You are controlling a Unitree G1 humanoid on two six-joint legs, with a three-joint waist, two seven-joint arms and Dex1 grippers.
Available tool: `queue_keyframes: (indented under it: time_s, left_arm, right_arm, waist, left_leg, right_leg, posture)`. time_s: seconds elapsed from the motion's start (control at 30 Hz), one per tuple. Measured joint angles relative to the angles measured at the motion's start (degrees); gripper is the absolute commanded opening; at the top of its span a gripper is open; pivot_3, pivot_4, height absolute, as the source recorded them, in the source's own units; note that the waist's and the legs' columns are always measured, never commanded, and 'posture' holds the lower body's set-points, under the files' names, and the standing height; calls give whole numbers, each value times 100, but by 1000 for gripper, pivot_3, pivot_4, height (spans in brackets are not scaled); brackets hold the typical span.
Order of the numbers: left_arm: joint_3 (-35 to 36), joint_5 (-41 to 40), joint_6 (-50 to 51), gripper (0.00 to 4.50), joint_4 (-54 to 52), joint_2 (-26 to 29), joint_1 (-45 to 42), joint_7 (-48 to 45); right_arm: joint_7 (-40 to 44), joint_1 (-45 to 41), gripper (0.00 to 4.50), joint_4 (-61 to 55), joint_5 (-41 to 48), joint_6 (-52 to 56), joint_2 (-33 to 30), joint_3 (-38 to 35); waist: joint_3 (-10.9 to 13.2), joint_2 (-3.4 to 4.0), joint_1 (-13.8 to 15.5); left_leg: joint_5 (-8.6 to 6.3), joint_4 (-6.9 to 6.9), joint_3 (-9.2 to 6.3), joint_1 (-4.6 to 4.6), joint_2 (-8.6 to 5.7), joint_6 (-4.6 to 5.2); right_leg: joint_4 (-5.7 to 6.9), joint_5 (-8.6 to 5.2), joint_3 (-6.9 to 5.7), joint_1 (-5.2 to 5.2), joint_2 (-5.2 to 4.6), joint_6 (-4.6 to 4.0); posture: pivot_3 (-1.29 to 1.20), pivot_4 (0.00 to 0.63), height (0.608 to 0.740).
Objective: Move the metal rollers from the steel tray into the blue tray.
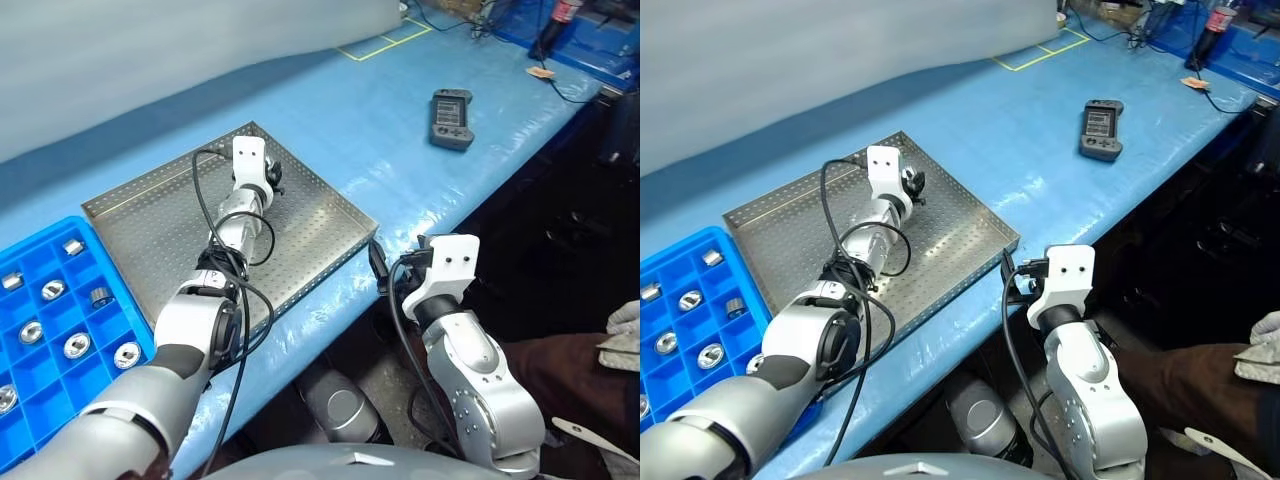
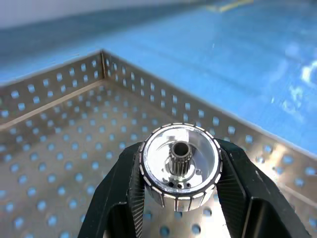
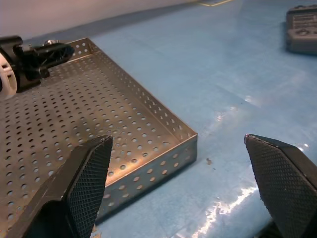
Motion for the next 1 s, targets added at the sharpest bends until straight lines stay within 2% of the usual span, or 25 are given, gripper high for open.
queue_keyframes:
  time_s: [0.1,0.2,0.3,0.43,0.67,0.87,1.0]
  left_arm:
    - [-66,-36,491,1707,-1185,141,487,-192]
    - [-113,-158,1143,1707,-2886,468,1198,-361]
    - [-105,-195,1679,1707,-4427,974,1782,-535]
    - [27,-247,2287,1707,-5876,1378,2662,-631]
    - [380,-284,3064,1707,-7572,1555,4168,-558]
    - [828,-358,3517,1707,-8472,1408,5128,-219]
    - [975,-368,3604,1707,-8689,1179,5619,-53]
  right_arm:
    - [114,-145,4500,104,55,-1,-18,56]
    - [322,-479,4500,346,113,1,-108,151]
    - [548,-832,4500,584,198,1,-181,231]
    - [823,-1200,4500,899,283,1,-237,433]
    - [1201,-1624,4500,1322,349,-10,-258,808]
    - [1487,-1812,4500,1562,396,-70,-272,1051]
    - [1668,-1913,4500,1668,382,-165,-381,1232]
  waist:
    - [2,3,220]
    - [5,7,474]
    - [5,12,873]
    - [0,22,1444]
    - [0,23,2314]
    - [0,22,2812]
    - [0,22,3026]
  left_leg:
    - [0,-3,1,1,1,0]
    - [0,-4,6,-5,4,0]
    - [1,-8,1,6,8,0]
    - [1,-5,0,-25,5,0]
    - [0,22,-26,-108,5,-2]
    - [1,34,-29,-106,8,-3]
    - [2,46,-30,-94,8,-5]
  right_leg:
    - [4,0,2,-5,3,-1]
    - [9,1,8,-16,5,-3]
    - [13,-1,7,-27,11,-8]
    - [14,-3,5,-68,7,-15]
    - [18,10,-24,-134,3,-51]
    - [24,12,-33,-132,6,-58]
    - [24,10,-39,-115,5,-55]
  posture:
    - [-384,150,740]
    - [-318,150,740]
    - [-266,150,740]
    - [-185,150,740]
    - [-93,150,740]
    - [-22,150,740]
    - [-10,150,740]
